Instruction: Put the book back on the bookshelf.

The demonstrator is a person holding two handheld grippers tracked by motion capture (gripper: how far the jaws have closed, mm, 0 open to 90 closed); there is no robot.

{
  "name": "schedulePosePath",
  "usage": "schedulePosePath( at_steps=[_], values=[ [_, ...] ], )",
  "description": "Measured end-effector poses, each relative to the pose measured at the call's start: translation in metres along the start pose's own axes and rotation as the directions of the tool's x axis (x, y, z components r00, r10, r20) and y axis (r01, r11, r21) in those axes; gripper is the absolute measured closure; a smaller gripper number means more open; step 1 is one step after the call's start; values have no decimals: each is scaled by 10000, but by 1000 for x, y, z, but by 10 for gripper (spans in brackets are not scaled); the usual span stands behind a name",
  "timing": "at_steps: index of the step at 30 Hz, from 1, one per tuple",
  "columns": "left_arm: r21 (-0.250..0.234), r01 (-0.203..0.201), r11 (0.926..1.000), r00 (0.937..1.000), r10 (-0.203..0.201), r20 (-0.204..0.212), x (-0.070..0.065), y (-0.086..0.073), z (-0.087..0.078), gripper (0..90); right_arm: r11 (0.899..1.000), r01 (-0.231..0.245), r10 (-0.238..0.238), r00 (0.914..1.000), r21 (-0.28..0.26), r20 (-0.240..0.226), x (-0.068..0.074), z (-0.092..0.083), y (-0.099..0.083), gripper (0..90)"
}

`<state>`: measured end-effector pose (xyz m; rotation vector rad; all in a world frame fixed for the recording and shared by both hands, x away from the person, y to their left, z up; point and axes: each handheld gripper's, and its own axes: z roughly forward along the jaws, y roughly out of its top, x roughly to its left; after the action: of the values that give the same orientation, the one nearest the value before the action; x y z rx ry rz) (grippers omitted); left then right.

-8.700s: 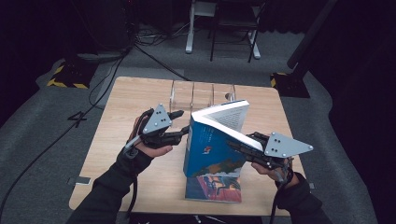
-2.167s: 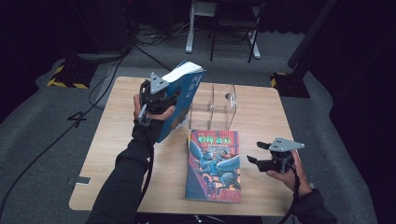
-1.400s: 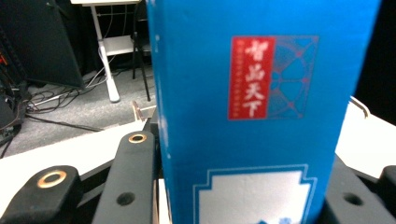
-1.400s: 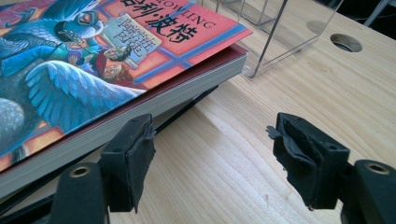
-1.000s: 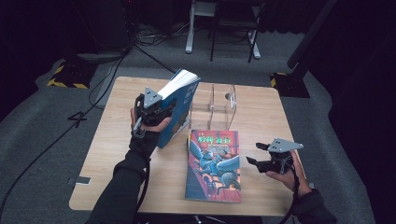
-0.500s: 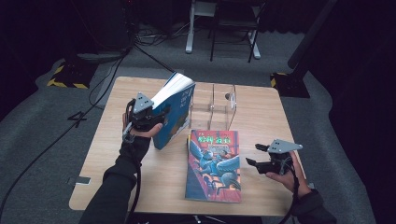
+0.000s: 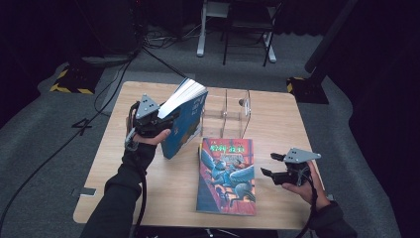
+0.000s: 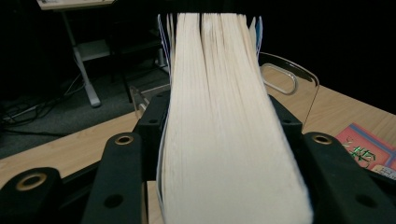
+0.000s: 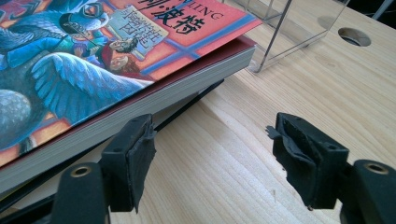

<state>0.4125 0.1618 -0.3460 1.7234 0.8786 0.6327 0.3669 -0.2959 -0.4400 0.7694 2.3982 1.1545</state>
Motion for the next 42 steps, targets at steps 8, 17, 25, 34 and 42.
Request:
schedulePosePath(
  at_steps=[8,17,25,34,42],
  values=[
    [826,-272,9962,9996,273,5,-1,9,11,486,10000,53,-52,9999,58,-96,1,1,0,307],
    [979,-330,9947,9989,360,-290,1,11,13,573,9999,25,-23,9997,115,-227,1,2,0,311],
    [987,-194,9949,9961,278,-836,-9,16,18,598,9998,5,0,9997,192,-249,1,3,0,312],
    [1112,-59,9938,9863,241,-1632,-26,34,35,602,9999,-38,41,9998,126,-199,0,1,0,316],
    [981,148,9951,9816,42,-1911,-24,51,46,603,9999,-37,40,9997,109,-252,0,1,0,318]
  ],
)
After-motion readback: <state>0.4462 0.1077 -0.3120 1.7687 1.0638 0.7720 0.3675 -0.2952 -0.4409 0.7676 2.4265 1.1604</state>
